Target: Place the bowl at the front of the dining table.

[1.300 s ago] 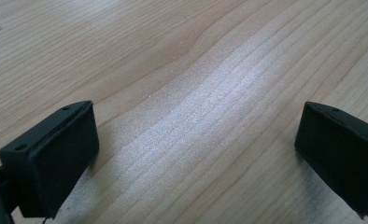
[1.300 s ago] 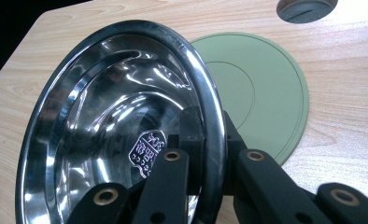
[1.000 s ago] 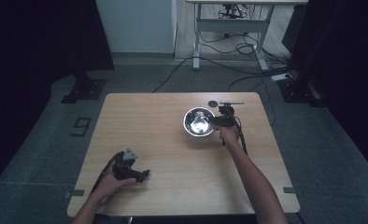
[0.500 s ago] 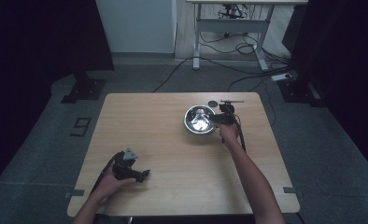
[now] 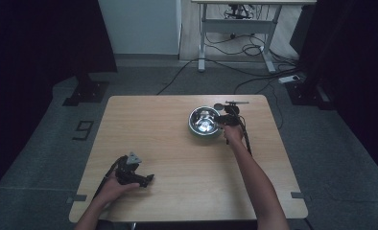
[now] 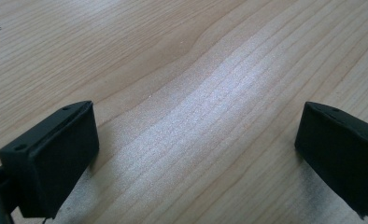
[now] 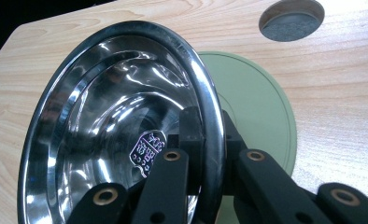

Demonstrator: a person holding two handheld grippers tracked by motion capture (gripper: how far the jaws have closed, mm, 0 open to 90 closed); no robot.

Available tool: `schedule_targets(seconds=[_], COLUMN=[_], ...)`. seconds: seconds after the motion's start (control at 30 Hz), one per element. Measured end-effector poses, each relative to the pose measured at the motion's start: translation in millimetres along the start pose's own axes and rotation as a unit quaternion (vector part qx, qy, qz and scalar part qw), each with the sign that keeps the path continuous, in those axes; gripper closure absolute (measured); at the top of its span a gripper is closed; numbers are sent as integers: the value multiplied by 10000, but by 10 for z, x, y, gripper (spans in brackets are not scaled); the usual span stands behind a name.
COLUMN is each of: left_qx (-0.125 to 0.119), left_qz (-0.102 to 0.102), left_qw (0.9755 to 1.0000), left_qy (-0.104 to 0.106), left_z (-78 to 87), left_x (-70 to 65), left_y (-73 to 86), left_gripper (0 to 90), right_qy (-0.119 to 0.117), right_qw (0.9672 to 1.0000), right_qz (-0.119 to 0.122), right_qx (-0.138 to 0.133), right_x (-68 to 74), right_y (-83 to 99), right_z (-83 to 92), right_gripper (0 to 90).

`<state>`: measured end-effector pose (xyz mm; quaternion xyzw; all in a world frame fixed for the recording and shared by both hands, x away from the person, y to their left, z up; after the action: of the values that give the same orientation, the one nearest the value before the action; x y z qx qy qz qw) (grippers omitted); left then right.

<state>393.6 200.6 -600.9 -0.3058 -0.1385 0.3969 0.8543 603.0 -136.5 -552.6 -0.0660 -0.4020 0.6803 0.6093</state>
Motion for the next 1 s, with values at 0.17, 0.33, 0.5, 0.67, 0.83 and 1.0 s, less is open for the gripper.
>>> schedule_targets(seconds=[0.17, 0.33, 0.5, 0.67, 0.83, 1.0], left_qx=[2, 1, 1, 2, 1, 1], left_qz=[-6, -7, -9, -11, -7, -7], left_qw=[10000, 10000, 10000, 10000, 10000, 10000], left_qy=[11, 12, 12, 12, 11, 11], left_z=[-2, -3, -3, -3, -3, -3], left_x=[-2, -3, -3, -3, -3, -3], left_y=[-3, -4, -4, -3, -4, -3], left_gripper=[0, 0, 0, 0, 0, 0], right_qy=[49, 41, 44, 26, 34, 151], right_qw=[9999, 9999, 9999, 10000, 9999, 9996], right_qz=[-104, -103, -110, -74, -111, -253], right_qx=[-25, -9, 33, -13, -50, -18], right_x=[-70, -65, -56, -3, -15, -117], right_y=[-4, 3, -8, -63, -80, -71], right_z=[-47, -66, -88, -102, -128, -161], right_gripper=[856, 856, 856, 856, 856, 856])
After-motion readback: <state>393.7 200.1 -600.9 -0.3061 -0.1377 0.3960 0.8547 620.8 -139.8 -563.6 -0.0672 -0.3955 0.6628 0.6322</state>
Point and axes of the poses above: each handheld gripper's, and its own axes: z roughly backward along the jaws, y roughly out of its underside, x roughly to its left, the point moved 7 cm from there along -z, roughly forward along the jaws, and after that the axes turned 2 degrees about x, right-handed, at the moved point
